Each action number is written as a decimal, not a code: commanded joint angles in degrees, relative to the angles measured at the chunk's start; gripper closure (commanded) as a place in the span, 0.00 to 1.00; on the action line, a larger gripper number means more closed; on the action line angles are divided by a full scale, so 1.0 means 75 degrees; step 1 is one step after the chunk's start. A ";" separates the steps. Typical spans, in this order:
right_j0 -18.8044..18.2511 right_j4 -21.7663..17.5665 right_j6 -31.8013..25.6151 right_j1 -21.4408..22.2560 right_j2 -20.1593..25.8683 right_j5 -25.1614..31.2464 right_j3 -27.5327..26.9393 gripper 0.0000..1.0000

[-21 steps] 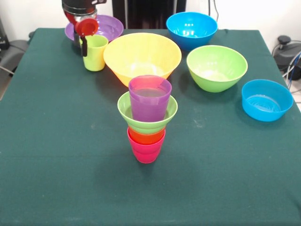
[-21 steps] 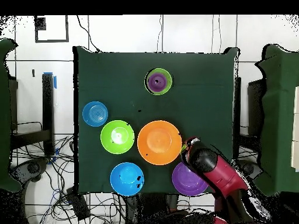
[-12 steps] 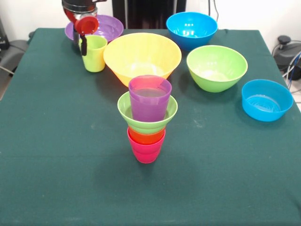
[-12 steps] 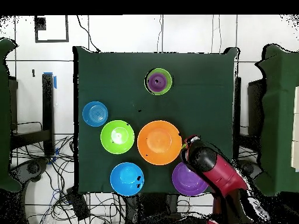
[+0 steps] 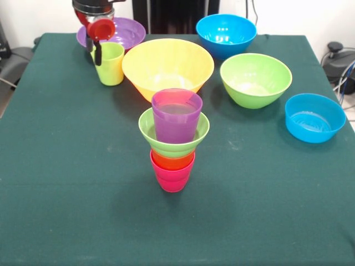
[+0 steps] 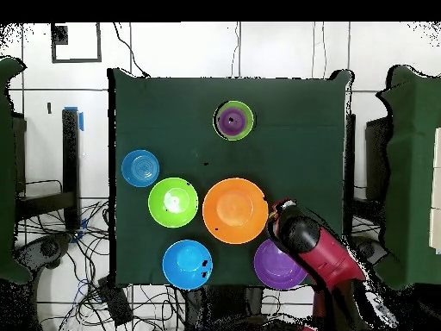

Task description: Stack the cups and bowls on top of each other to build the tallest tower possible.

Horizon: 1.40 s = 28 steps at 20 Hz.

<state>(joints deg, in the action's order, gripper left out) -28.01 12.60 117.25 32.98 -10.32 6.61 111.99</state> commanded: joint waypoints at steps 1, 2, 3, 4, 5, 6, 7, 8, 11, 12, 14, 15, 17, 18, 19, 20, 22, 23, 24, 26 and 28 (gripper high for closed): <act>0.0000 0.0246 0.1331 -0.0188 0.0614 0.0196 0.0148 0.00; -0.0011 0.0257 0.1346 -0.0196 0.0637 0.0159 0.0173 0.00; -0.0047 0.0236 0.1430 -0.0180 0.0698 -0.0052 0.0362 0.00; -0.0053 0.0246 0.1478 -0.0212 0.0724 -0.0142 0.0408 0.00; -0.0049 0.0259 0.1510 -0.0225 0.0733 -0.0189 0.0434 0.00; -0.0046 0.0271 0.1542 -0.0239 0.0742 -0.0236 0.0459 0.00; -0.0050 0.0304 0.1577 -0.0237 0.0756 -0.0215 0.0496 0.00; -0.0054 0.0337 0.1613 -0.0235 0.0771 -0.0195 0.0532 0.00; -0.0014 0.0447 0.1763 -0.0184 0.0780 -0.0230 0.0712 0.00; 0.0031 0.0488 0.1813 -0.0165 0.0758 -0.0238 0.0754 0.00; 0.0129 0.0557 0.1859 -0.0142 0.0712 -0.0211 0.0765 0.00; 0.0139 0.0591 0.1870 -0.0140 0.0706 -0.0190 0.0750 0.00; 0.0121 0.0596 0.1866 -0.0154 0.0727 -0.0216 0.0760 0.00; 0.0092 0.0589 0.1868 -0.0174 0.0752 -0.0247 0.0764 0.00; 0.0086 0.0577 0.1875 -0.0185 0.0764 -0.0276 0.0769 0.00; 0.0080 0.0566 0.1882 -0.0195 0.0776 -0.0306 0.0775 0.00; 0.0067 0.0553 0.1926 -0.0218 0.0812 -0.0367 0.0796 0.00; 0.0063 0.0539 0.1947 -0.0194 0.0824 -0.0386 0.0826 0.00; 0.0045 0.0526 0.1967 -0.0209 0.0852 -0.0425 0.0829 0.00; -0.0021 0.0472 0.2007 -0.0274 0.0937 -0.0569 0.0835 0.00; -0.0102 0.0417 0.2043 -0.0327 0.1038 -0.0717 0.0841 0.00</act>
<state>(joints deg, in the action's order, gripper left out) -28.52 14.98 121.30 32.94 -9.76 5.00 115.19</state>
